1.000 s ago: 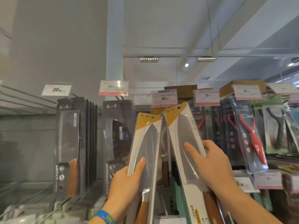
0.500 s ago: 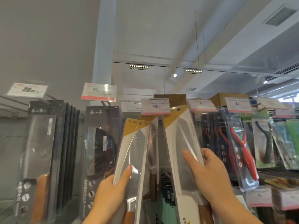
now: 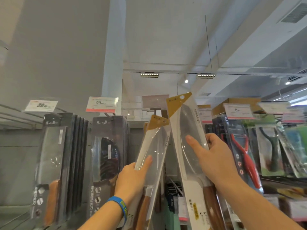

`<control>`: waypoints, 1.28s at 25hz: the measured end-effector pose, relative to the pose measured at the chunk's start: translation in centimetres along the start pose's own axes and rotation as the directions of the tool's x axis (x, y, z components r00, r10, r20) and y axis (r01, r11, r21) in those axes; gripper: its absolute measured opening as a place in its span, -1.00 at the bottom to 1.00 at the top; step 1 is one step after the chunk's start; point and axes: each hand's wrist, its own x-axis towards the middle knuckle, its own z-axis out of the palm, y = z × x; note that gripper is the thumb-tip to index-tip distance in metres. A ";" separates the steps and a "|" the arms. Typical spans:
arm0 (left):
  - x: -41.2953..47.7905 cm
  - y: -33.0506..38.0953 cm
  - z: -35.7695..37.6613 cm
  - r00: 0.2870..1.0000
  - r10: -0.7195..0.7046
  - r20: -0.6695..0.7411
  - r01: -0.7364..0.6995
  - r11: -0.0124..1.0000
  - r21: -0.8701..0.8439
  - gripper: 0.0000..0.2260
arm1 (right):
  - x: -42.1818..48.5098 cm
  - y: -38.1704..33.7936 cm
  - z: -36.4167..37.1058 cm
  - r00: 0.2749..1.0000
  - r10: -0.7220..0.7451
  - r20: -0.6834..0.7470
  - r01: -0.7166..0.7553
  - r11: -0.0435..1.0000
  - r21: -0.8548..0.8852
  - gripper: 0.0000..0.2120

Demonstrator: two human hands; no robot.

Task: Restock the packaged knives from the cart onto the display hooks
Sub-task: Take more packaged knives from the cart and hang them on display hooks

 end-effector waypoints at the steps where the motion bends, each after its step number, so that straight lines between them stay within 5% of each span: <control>1: 0.0 -0.2 -0.1 1.000 -0.001 0.009 0.000 1.000 0.028 -0.21 | 0.0 0.1 -0.2 1.000 0.004 0.003 -0.004 1.000 0.000 -0.70; 4: 0.0 -0.3 -0.2 0.999 -0.019 0.035 0.018 1.000 0.024 -0.11 | -0.1 0.5 -0.5 1.000 0.007 0.000 -0.007 1.000 -0.023 -0.68; 9: 0.5 0.2 -0.9 0.998 -0.042 0.043 0.044 0.998 -0.052 -0.29 | -0.1 0.9 -0.1 0.999 0.027 0.039 -0.027 1.000 -0.014 -0.68; 13: 1.1 -0.7 -0.9 0.997 -0.077 0.008 0.077 0.994 -0.074 -0.17 | -0.3 0.9 0.5 0.998 0.027 0.065 -0.027 1.000 -0.003 -0.70; 20: 2.3 -1.3 -2.7 0.996 0.023 -0.090 -0.002 0.974 0.227 -0.32 | -0.4 1.5 1.7 0.996 0.039 0.076 -0.042 0.998 0.038 -0.72; 25: 4.1 -1.6 0.2 0.985 -0.168 0.044 0.166 0.985 0.039 -0.26 | -0.7 1.7 1.9 0.990 0.032 0.134 -0.036 0.999 0.025 -0.73; 28: 5.3 -0.2 2.6 0.893 -0.350 0.284 0.367 0.930 -0.007 -0.28 | -1.2 2.1 1.7 0.987 0.053 0.149 -0.053 0.999 -0.002 -0.72; 31: 6.2 1.6 2.5 0.932 -0.277 0.234 0.217 0.943 0.252 -0.47 | -1.6 2.0 1.6 0.985 0.082 0.153 -0.078 0.997 -0.027 -0.69; 32: 6.9 2.0 2.0 0.972 -0.187 0.141 0.152 0.961 0.230 -0.37 | -1.6 2.0 1.5 0.985 0.085 0.151 -0.081 0.996 -0.030 -0.69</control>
